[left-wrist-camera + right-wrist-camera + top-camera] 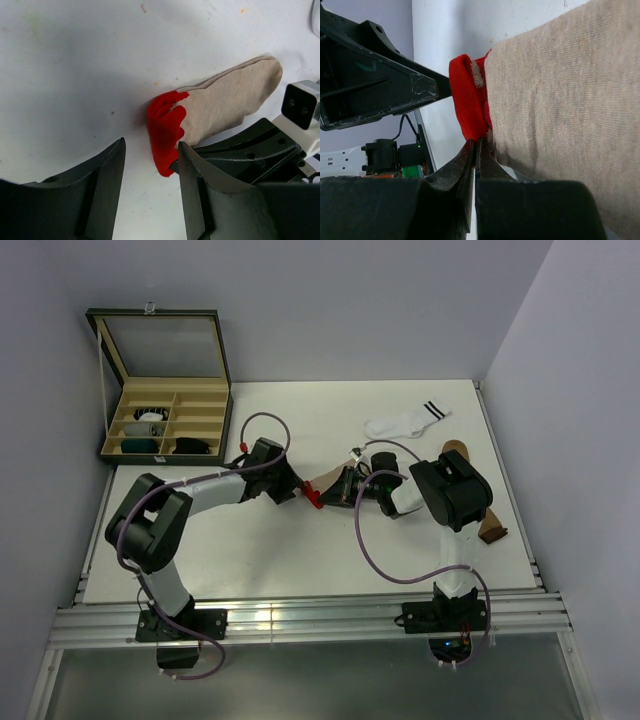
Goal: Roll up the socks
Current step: Roll the sock at the center of the board.
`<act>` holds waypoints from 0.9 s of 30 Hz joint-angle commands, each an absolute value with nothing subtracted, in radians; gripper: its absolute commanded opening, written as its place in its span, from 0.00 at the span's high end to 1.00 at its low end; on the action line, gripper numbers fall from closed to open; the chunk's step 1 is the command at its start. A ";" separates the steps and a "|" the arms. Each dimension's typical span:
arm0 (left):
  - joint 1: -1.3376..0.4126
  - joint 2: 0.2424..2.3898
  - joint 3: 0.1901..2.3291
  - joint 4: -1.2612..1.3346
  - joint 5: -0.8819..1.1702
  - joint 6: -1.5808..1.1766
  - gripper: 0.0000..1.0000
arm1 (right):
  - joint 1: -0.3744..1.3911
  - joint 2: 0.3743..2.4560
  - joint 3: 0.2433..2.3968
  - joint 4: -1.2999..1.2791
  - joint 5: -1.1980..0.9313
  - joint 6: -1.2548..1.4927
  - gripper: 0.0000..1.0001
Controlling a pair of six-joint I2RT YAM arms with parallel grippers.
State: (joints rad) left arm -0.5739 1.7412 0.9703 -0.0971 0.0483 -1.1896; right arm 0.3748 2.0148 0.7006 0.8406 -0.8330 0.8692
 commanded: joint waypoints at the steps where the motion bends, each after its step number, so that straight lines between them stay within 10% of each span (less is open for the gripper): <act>1: -0.583 1.755 1.022 -0.058 0.049 -1.174 0.49 | 0.371 2.043 0.718 0.759 -0.815 0.842 1.00; 20: -0.598 1.939 1.186 -0.281 0.005 -1.083 0.89 | 0.371 1.977 0.739 0.618 -0.730 0.706 0.99; 27: -0.601 1.959 1.249 -0.391 -0.055 -1.026 1.00 | 0.417 1.734 0.732 0.393 -0.507 0.490 0.73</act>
State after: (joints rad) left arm -0.5995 1.9316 1.2224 -0.2722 0.0135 -1.0882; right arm 0.3901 1.8633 0.7376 0.5499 -0.6807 0.6487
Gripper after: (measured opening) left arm 0.033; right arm 0.241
